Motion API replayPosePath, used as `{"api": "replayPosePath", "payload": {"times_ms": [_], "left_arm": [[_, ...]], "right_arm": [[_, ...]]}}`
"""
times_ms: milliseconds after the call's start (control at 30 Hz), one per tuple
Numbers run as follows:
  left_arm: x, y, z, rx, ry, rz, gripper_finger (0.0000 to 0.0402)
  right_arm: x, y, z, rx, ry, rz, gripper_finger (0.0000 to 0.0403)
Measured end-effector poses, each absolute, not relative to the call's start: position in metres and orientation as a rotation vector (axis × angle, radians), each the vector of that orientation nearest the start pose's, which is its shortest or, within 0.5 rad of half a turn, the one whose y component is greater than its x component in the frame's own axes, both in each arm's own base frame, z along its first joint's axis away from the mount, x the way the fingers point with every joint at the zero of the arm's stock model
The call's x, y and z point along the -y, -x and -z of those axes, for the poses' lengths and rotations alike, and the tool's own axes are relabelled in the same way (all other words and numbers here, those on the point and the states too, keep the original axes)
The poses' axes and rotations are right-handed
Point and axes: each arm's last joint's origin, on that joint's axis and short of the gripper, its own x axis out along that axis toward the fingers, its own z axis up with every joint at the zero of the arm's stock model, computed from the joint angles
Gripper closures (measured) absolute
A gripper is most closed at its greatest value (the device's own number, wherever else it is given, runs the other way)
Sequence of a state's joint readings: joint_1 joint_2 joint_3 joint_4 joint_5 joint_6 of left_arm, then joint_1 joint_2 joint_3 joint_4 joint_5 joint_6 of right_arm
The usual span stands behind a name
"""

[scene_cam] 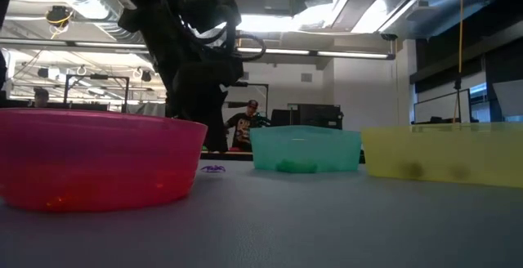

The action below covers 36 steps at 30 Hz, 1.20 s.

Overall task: Sort Halloween decoration
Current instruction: Put the violet spider toy into the blue bin

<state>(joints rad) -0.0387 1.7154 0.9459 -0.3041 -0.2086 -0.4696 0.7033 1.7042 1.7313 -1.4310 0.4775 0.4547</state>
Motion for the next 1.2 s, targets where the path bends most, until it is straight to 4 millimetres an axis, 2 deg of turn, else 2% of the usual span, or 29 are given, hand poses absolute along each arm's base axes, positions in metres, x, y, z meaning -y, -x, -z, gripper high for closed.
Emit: {"api": "replayPosePath", "payload": {"times_ms": [333,567,767,933,1033,1200], "left_arm": [[0.008,-0.322,-0.151,-1.001,0.268,-0.421,0.0182],[0.009,-0.322,-0.151,-1.000,0.266,-0.420,0.0182],[0.009,-0.322,-0.151,-0.997,0.263,-0.426,0.0182],[0.008,-0.322,-0.151,-0.991,0.252,-0.442,0.0182],[0.008,-0.322,-0.151,-0.988,0.247,-0.451,0.0182],[0.008,-0.322,-0.151,-0.988,0.247,-0.451,0.0182]], "right_arm": [[-0.151,-0.232,-0.386,-0.986,0.421,0.043,0.0189],[-0.119,-0.232,-0.403,-0.940,0.415,0.071,0.0189],[-0.101,-0.226,-0.412,-0.931,0.372,0.061,0.0189],[-0.093,-0.216,-0.405,-0.857,0.380,0.041,0.0189],[-0.089,-0.207,-0.390,-0.801,0.378,0.025,0.0189],[-0.077,-0.181,-0.357,-0.718,0.291,-0.008,0.0189]]}}
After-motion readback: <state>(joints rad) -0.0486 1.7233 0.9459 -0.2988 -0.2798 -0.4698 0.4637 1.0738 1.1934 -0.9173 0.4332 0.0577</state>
